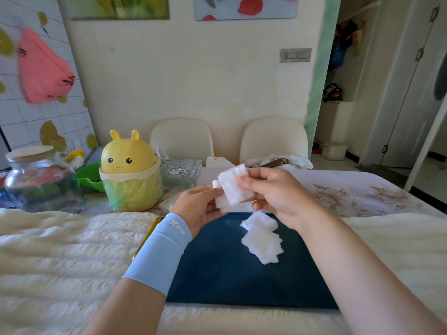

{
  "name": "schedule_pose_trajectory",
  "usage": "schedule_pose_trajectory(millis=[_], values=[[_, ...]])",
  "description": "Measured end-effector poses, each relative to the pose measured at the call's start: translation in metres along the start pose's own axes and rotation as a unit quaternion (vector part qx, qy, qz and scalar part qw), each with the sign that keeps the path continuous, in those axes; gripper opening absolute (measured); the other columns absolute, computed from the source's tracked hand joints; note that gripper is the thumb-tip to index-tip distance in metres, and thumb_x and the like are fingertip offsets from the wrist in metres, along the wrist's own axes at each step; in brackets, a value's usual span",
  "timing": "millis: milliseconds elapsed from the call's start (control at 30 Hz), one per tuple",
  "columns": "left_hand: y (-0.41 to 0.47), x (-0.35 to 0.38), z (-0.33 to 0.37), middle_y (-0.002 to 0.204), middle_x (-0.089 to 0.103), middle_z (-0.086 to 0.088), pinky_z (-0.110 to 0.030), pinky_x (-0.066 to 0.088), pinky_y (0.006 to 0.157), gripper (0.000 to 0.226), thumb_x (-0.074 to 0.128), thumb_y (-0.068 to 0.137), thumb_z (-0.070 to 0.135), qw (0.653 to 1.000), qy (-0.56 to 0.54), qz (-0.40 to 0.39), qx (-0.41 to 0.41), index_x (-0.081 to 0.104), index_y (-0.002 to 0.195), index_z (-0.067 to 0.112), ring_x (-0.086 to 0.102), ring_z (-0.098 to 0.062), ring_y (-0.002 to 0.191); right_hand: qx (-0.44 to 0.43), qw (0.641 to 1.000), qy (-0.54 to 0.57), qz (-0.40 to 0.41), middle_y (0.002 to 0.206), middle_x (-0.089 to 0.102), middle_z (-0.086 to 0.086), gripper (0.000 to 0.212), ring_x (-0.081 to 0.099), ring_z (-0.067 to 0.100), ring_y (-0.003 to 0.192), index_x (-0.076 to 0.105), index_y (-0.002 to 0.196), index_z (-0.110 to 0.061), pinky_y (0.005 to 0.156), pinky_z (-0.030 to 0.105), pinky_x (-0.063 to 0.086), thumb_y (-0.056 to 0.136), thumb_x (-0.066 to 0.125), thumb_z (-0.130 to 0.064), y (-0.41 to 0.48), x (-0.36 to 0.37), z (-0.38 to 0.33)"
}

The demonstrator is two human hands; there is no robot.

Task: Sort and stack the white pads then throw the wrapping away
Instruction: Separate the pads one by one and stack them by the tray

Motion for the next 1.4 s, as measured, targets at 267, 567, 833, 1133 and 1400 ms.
schedule_pose_trajectory(millis=[267,567,833,1133,1400], values=[[-0.005,0.015,0.001,0.105,0.074,-0.017,-0.029,0.061,0.07,0.021,0.054,0.099,0.011,0.997,-0.027,-0.068,0.003,0.07,0.109,0.002,0.072,-0.022,0.086,-0.016,0.986,-0.109,0.122,0.075,0.07,-0.007,0.011,0.057,0.001,0.055,0.076,0.092,-0.015,0.051,0.014,0.042,0.084,0.08,-0.022,0.002,0.001,0.012],[-0.007,0.02,0.001,0.11,0.073,-0.017,-0.033,0.06,0.085,0.035,0.071,0.083,0.027,0.995,0.035,-0.096,0.014,0.071,0.11,0.004,0.071,-0.024,0.096,0.027,0.986,-0.13,0.105,0.112,0.066,-0.004,0.041,0.064,0.012,0.098,0.061,0.121,-0.026,0.076,0.027,0.05,0.084,0.079,-0.031,0.01,-0.006,0.018],[-0.007,0.024,-0.001,0.103,0.074,-0.014,-0.036,0.061,0.078,0.021,0.062,0.096,0.025,0.994,0.1,-0.017,0.037,0.073,0.103,0.009,0.072,-0.026,0.093,0.048,0.995,-0.078,-0.042,0.087,0.07,-0.005,0.03,0.068,0.006,0.068,0.071,0.118,-0.018,0.07,0.025,0.053,0.089,0.073,-0.01,0.01,-0.021,0.015],[0.029,0.064,0.03,0.109,0.072,-0.014,-0.027,0.057,0.073,0.04,0.074,0.084,0.003,0.97,0.209,-0.089,0.088,0.062,0.122,0.013,0.071,-0.025,0.095,0.093,0.985,-0.129,-0.066,0.095,0.072,0.009,0.028,0.068,0.021,0.083,0.07,0.118,-0.009,0.076,0.036,0.057,0.091,0.068,-0.015,0.045,-0.064,-0.023],[0.093,0.118,0.059,0.11,0.061,-0.009,-0.027,0.06,0.072,0.056,0.077,0.079,-0.001,0.953,0.264,-0.131,0.078,0.054,0.127,0.013,0.065,-0.022,0.095,0.117,0.968,-0.221,-0.023,0.094,0.078,0.01,0.026,0.073,0.02,0.078,0.071,0.109,-0.007,0.079,0.04,0.062,0.088,0.077,-0.019,0.091,-0.118,-0.045]])
Point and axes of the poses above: each hand's wrist, its own y-axis towards the middle knuckle, its own x-axis out of the palm, z = x × y, the point moved 3 cm from there along y, towards the middle knuckle
